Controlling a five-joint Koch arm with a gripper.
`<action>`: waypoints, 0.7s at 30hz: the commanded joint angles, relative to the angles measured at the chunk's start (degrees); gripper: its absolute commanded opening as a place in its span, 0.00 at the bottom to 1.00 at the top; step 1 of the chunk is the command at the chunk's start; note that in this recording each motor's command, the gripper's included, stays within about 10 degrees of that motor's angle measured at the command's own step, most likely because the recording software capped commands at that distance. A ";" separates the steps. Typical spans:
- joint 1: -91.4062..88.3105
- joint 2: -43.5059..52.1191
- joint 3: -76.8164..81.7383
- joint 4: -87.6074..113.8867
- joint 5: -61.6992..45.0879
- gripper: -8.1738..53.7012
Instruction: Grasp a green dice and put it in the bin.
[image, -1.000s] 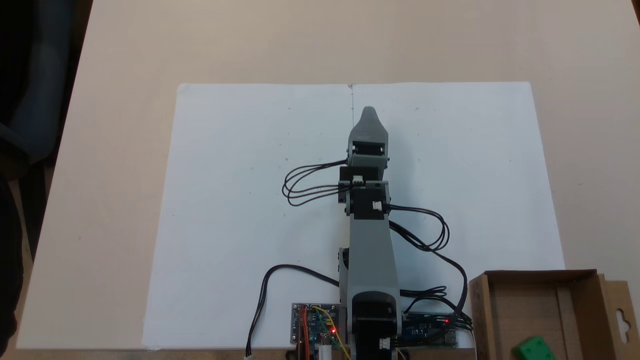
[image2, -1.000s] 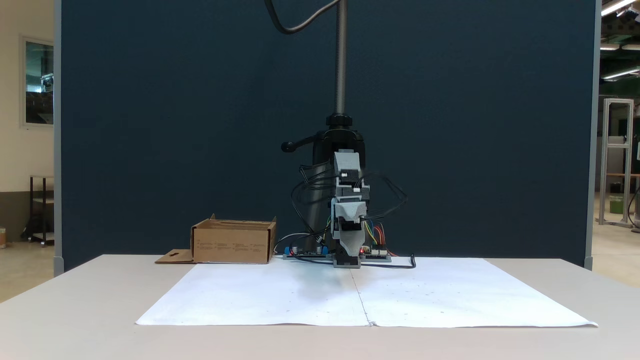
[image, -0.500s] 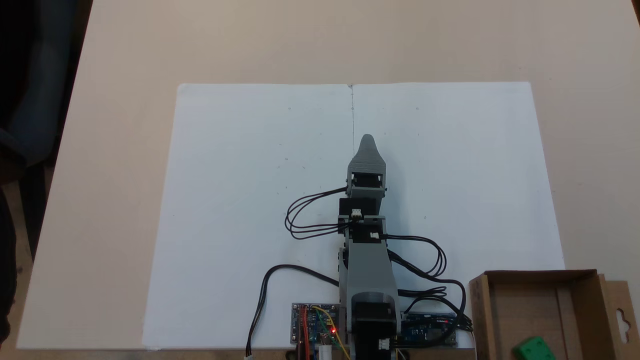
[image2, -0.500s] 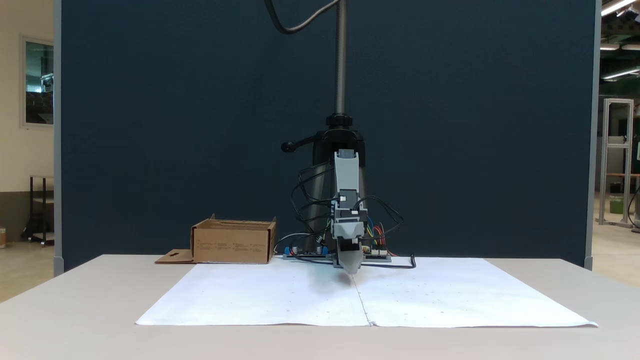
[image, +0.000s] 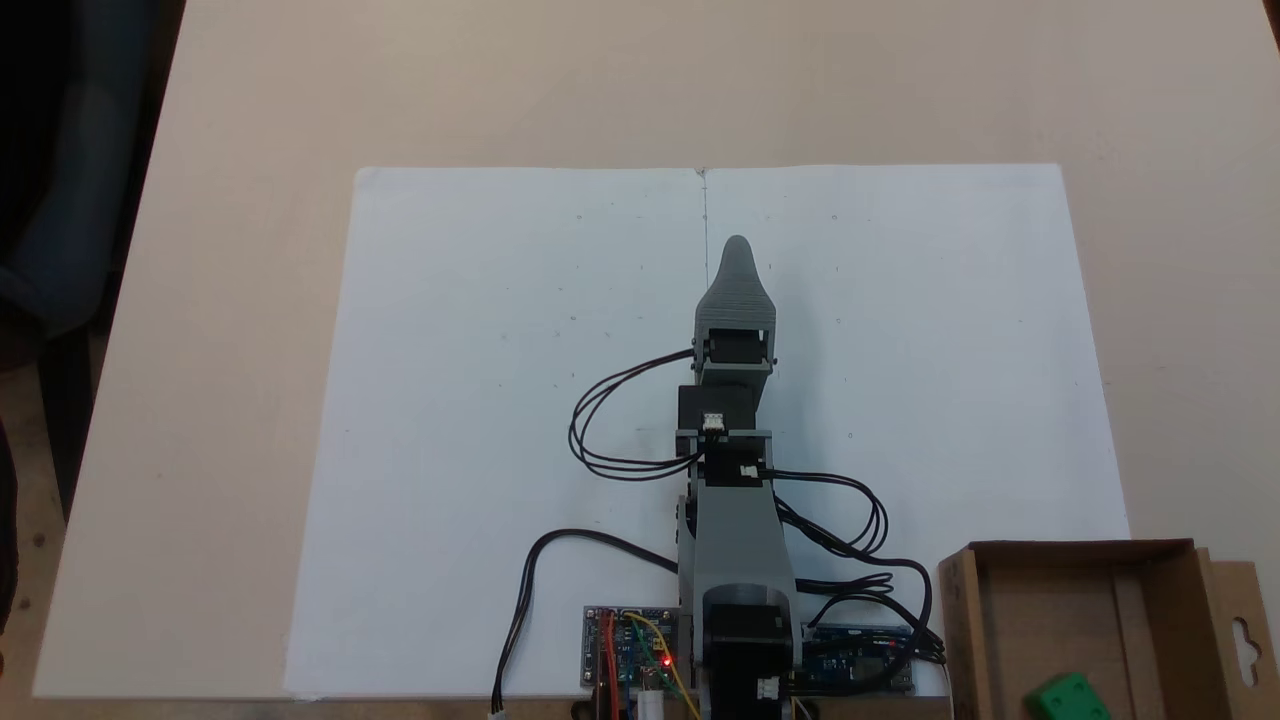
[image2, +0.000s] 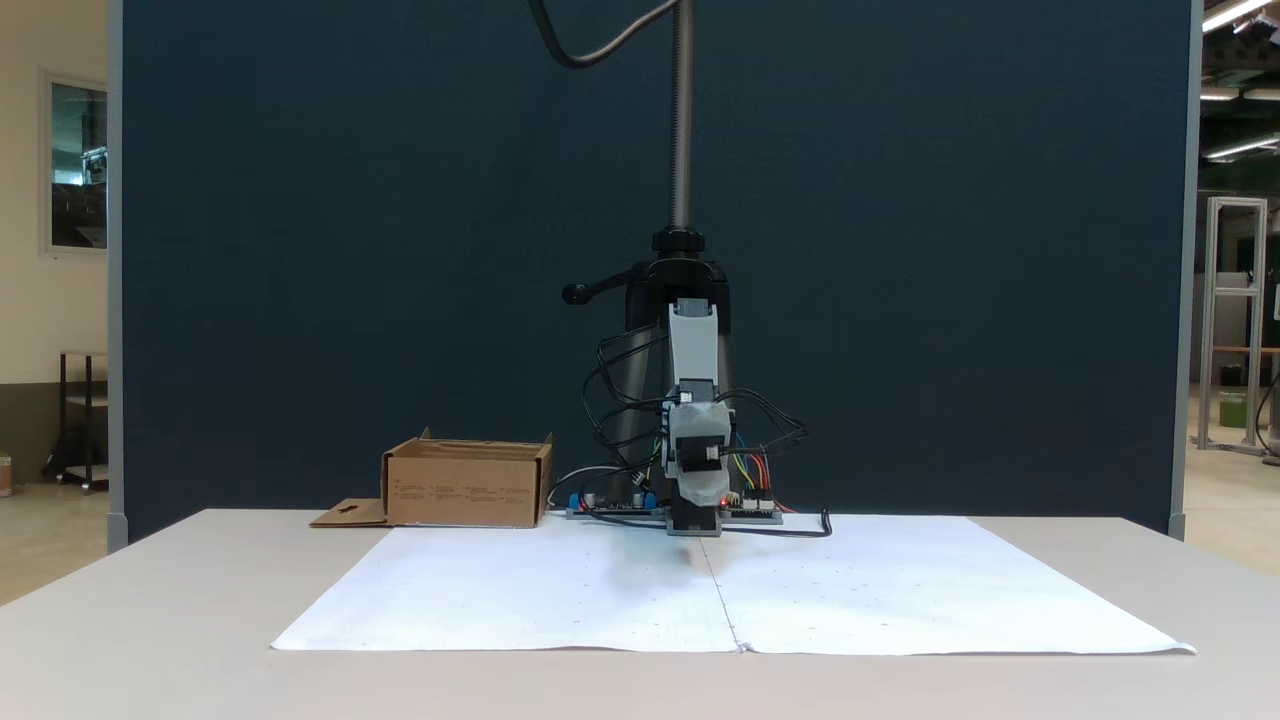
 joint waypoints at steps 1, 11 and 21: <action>0.88 6.77 4.39 -9.65 -3.16 0.84; 1.49 6.68 4.31 -20.37 -3.16 0.84; 1.32 6.50 4.31 -30.74 -3.08 0.84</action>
